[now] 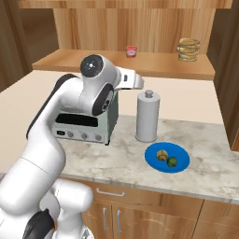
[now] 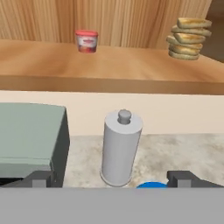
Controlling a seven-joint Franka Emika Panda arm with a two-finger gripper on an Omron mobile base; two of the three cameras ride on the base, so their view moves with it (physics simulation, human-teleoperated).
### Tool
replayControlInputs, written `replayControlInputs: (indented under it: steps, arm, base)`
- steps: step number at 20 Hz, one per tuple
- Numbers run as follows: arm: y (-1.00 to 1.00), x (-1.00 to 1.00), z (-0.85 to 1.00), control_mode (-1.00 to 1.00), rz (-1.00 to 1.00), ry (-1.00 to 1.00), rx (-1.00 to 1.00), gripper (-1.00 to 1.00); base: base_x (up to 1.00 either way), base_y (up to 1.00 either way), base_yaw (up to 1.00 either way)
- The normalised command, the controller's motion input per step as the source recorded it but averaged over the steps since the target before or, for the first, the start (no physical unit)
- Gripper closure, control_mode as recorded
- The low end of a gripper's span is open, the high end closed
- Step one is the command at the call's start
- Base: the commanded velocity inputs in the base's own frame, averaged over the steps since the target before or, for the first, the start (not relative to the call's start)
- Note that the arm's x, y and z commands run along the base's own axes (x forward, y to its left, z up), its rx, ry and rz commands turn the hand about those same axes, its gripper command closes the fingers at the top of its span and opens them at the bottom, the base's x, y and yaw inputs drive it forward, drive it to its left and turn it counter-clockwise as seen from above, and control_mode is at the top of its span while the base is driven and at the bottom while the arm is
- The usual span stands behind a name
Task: Pick the avocado and bread from the counter and place them on the plate. Then pick the jam from the cabinet and place it next to the plate. Lastly close the cabinet door.
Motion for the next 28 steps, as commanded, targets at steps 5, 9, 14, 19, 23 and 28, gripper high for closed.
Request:
replayControlInputs:
  steps: [5,9,14,19,23,28]
  arm:
    - [0.27,0.04,0.42,-1.00,0.00,-0.02,0.00,-1.00]
    - [0.24,0.06,0.40,-1.00,0.00,0.00,0.00,-1.00]
    - [0.17,0.17,0.21,-1.00,0.00,0.00,0.05,-1.00]
    - [0.10,0.30,0.06,-1.00,0.00,0.00,0.09,-1.00]
    - [0.08,0.34,0.04,-1.00,0.00,0.00,0.03,-1.00]
    - [0.01,0.36,0.01,-1.00,0.00,-0.01,0.00,-1.00]
  base:
    - [0.00,0.00,0.00]
    - [0.00,0.00,0.00]
    - [0.00,0.00,0.00]
    - [0.00,0.00,0.00]
    - [0.00,0.00,0.00]
    - [0.00,0.00,0.00]
